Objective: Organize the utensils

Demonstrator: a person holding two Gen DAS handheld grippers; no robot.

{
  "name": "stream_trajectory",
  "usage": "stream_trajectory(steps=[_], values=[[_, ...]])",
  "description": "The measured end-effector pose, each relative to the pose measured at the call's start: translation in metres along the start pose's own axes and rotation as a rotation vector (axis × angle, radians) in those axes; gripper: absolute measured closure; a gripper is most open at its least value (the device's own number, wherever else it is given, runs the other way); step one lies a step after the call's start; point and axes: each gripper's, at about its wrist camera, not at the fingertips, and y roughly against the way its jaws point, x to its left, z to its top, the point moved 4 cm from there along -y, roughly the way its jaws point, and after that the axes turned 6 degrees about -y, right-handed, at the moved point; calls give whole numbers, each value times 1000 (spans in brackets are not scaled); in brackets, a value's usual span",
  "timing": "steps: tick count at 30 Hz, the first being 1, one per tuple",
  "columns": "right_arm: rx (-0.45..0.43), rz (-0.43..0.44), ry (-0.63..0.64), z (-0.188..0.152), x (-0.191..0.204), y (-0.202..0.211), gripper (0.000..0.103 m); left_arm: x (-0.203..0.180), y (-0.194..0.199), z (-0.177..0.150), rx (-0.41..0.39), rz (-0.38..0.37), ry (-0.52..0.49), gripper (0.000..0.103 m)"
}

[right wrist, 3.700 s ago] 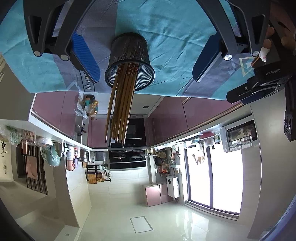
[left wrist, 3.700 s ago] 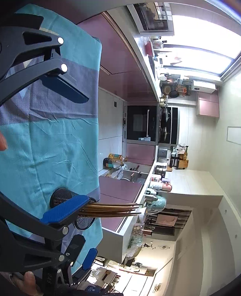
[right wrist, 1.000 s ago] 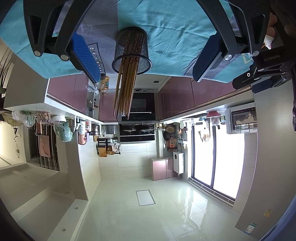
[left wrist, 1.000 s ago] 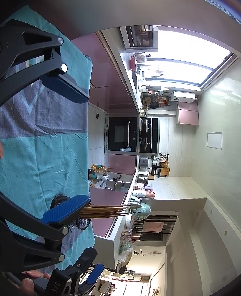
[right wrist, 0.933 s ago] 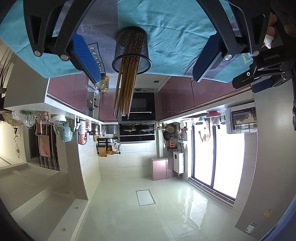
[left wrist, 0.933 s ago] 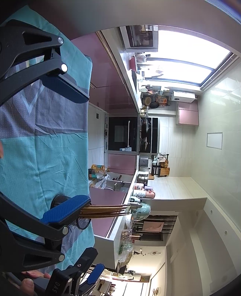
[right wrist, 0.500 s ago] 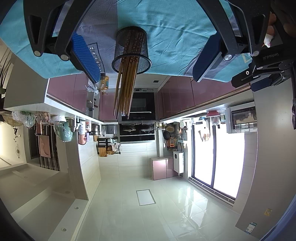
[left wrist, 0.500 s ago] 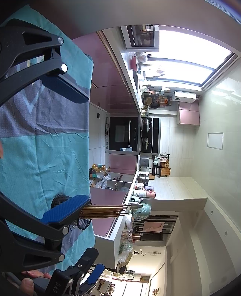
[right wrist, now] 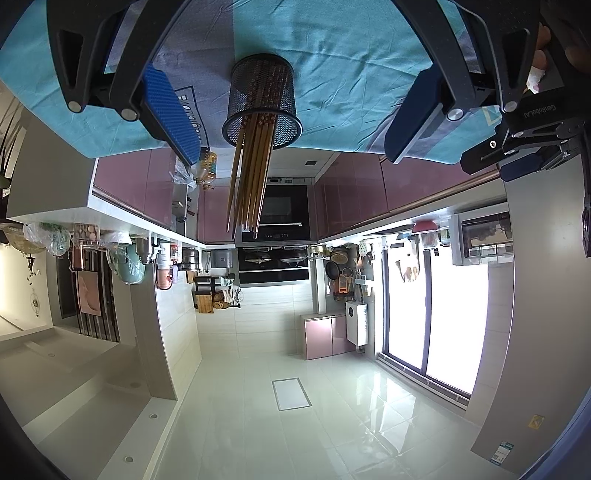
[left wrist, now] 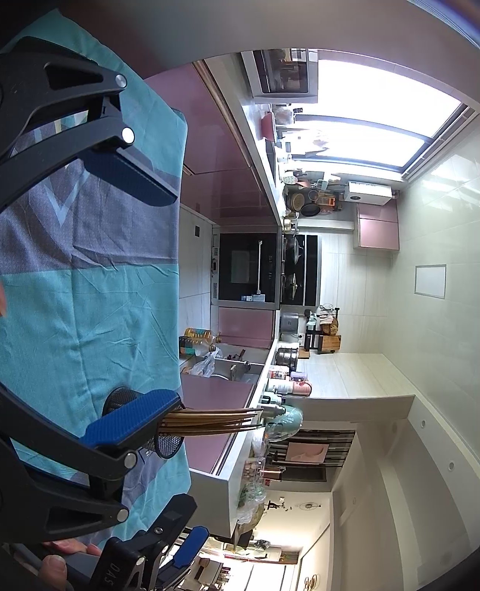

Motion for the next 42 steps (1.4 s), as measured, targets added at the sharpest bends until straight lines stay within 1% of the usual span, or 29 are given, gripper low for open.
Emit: stream_trajectory(steps=[11, 42], values=[[1, 4, -5, -1, 0, 0, 6, -3, -1, -6, 5, 0, 1, 6], [2, 2, -12, -6, -3, 0, 6, -2, -1, -5, 5, 1, 0, 6]])
